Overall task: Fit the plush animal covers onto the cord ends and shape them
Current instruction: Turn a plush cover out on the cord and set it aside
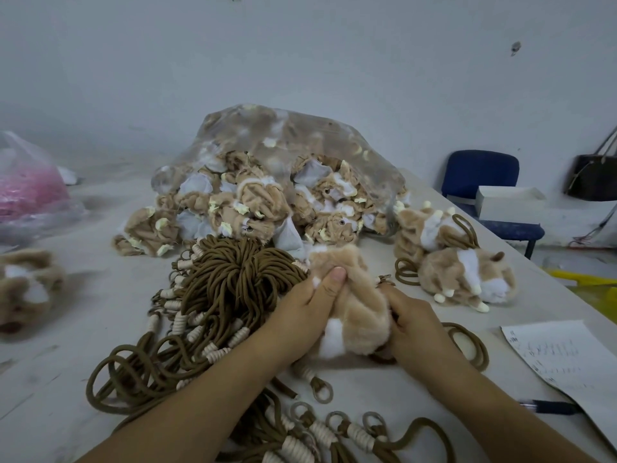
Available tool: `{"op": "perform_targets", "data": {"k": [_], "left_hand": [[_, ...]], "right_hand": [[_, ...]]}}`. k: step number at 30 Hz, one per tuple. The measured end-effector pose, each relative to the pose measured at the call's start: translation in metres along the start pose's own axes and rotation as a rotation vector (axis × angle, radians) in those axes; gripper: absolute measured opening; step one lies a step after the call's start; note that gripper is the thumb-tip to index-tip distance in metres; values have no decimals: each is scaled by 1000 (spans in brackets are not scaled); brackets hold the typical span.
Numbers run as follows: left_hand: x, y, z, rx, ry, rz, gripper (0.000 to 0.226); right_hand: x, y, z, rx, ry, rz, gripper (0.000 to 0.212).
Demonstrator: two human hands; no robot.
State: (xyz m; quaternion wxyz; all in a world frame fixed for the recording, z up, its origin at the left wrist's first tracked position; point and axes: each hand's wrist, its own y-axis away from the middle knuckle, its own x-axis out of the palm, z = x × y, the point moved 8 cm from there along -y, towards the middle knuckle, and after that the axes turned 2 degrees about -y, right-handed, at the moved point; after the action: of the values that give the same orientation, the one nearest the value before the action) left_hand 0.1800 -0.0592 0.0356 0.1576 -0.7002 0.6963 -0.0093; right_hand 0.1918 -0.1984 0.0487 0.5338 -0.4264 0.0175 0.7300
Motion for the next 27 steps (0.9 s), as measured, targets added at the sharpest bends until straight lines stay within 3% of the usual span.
{"op": "perform_targets", "data": {"k": [2,7,11,16,21,27], "left_hand": [[-1,-1,-2,39,-4,1,59],[-23,-2,-13,138,14,-148,29],[-26,-3,-15,162,54,-139,21],[-28,-1,-17,201,-18,-186,20],[-30,0,-19,174,12,-170,16],[-24,3,-20,163,60,-171,23]], "right_hand": [[1,-2,-2,14,10,-10,12],[-2,-4,3,-16,50,-41,25],[1,-2,2,-64,119,-4,25],[-6,-3,5,-125,142,-11,57],[-14,-4,8,-228,309,-52,27],[-6,-2,5,-112,183,-15,36]]}}
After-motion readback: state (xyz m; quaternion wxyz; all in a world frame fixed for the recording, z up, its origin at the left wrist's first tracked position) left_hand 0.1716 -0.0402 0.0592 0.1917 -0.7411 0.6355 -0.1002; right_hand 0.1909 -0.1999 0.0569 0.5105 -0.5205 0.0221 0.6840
